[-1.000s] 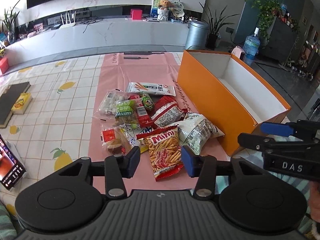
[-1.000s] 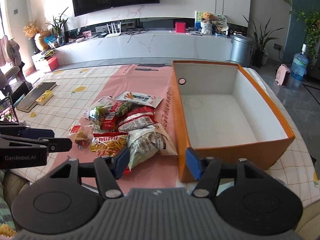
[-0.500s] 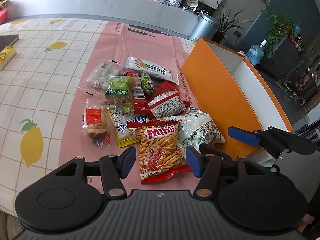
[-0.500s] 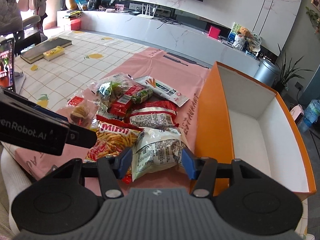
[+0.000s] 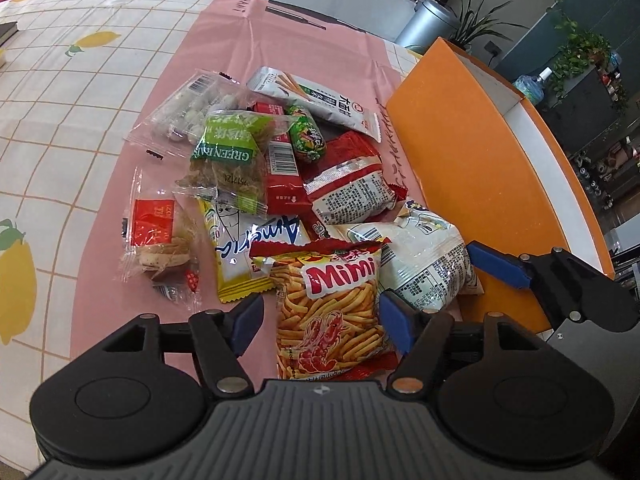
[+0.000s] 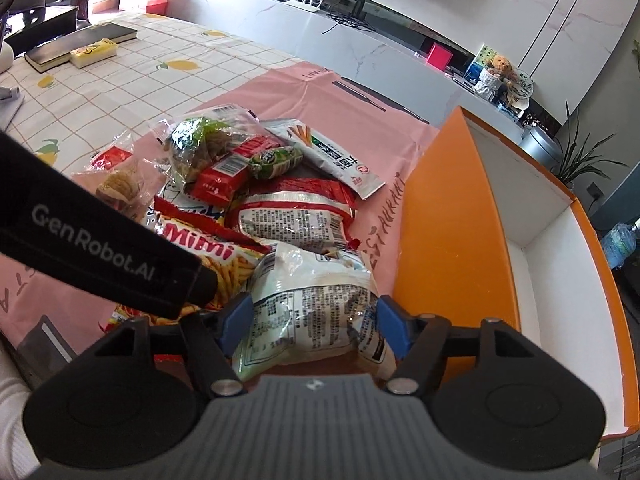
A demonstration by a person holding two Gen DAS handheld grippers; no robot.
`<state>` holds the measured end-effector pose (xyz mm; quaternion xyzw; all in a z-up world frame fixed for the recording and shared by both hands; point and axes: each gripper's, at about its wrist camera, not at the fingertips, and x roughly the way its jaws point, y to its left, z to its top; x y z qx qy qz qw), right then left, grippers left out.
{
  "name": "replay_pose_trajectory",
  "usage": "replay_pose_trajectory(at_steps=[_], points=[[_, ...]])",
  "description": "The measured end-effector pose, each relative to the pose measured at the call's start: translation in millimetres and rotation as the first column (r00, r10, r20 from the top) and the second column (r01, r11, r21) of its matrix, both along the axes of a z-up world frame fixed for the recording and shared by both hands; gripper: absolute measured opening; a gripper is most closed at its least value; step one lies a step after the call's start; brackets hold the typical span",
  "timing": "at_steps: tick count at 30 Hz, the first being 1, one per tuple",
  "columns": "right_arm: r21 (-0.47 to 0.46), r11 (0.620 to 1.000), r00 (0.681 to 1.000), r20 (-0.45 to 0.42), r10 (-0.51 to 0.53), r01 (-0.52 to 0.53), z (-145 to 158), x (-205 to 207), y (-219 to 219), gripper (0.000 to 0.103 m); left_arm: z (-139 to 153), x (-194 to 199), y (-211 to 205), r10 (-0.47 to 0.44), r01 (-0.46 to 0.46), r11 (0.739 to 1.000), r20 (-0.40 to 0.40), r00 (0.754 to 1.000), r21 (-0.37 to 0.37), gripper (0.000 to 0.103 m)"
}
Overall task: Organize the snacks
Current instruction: 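Grasp the Mimi bag with the left tool while the right tool grasps the white-green bag, then carry both bags into the orange box and open both tools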
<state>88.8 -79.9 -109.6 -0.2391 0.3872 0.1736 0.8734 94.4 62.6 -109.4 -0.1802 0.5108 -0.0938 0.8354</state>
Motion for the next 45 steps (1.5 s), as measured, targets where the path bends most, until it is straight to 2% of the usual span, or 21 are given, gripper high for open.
replay_pose_trajectory(at_steps=[8, 11, 13, 15, 19, 26, 37, 40, 45], points=[[0.001, 1.000, 1.000, -0.016, -0.019, 0.019, -7, 4, -1, 0.073, -8, 5, -1, 0.013, -0.013, 1.000, -0.021, 1.000, -0.020, 0.077], [0.007, 1.000, 0.999, -0.019, -0.028, 0.028, -8, 5, -2, 0.071, -8, 4, 0, 0.016, -0.017, 0.999, -0.019, 1.000, -0.045, 0.068], [0.003, 0.999, 0.999, -0.006, -0.046, 0.046, -7, 5, -3, 0.059, -6, 2, -2, 0.015, -0.016, 0.999, -0.009, 1.000, -0.037, 0.060], [0.020, 0.998, 0.998, -0.009, -0.057, 0.057, -5, 6, -6, 0.055, -1, -1, -4, 0.008, -0.008, 1.000, 0.008, 1.000, -0.027, 0.048], [0.036, 0.997, 0.998, -0.005, -0.065, 0.065, 0, 4, -8, 0.047, 10, -7, -4, 0.014, -0.013, 1.000, 0.038, 0.999, -0.012, 0.040], [0.081, 0.994, 0.997, 0.029, -0.074, 0.072, 24, -9, -14, 0.044, 40, -27, 2, 0.056, -0.059, 0.998, 0.108, 0.993, 0.017, 0.038], [0.294, 0.954, 0.994, 0.067, -0.082, 0.058, 86, -34, -44, 0.044, 96, -60, 1, 0.099, -0.110, 0.993, 0.232, 0.968, 0.036, 0.038], [0.317, 0.947, 0.990, 0.111, -0.084, 0.045, 105, -43, -53, 0.044, 113, -69, -6, 0.091, -0.099, 0.995, 0.270, 0.959, 0.014, 0.038], [0.349, 0.936, 0.984, 0.142, -0.110, 0.055, 133, -51, -77, 0.044, 138, -73, -28, 0.042, -0.064, 0.996, 0.339, 0.940, 0.055, 0.038]])
